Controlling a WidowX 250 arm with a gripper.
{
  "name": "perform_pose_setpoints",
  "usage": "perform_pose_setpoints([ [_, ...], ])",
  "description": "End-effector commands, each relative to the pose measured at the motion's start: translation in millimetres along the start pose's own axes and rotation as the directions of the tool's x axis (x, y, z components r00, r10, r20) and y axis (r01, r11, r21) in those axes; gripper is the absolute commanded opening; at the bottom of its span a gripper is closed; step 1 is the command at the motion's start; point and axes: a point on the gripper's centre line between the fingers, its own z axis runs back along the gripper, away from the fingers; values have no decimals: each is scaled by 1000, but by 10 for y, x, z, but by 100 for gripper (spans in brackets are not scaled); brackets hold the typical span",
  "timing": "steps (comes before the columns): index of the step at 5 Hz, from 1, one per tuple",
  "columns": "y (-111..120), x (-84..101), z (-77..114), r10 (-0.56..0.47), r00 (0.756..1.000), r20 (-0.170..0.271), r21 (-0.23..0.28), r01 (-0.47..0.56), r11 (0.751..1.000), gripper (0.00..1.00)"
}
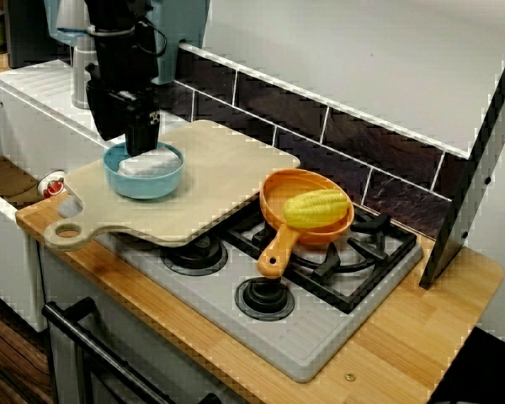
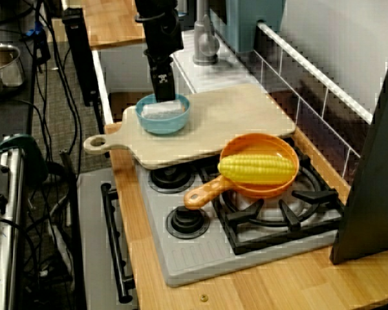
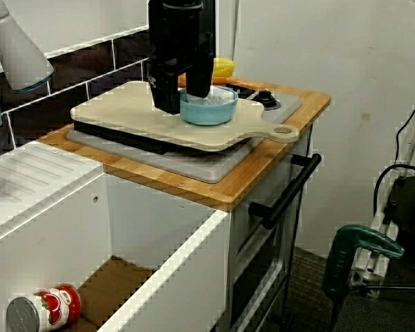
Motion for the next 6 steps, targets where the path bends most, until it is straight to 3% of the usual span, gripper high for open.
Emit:
perform_pose_setpoints([
  [1, 58, 92, 401, -21, 996, 89, -8, 22, 1000, 100],
  [6, -109, -1, 420, -55, 993, 102, -43, 59, 997, 100],
])
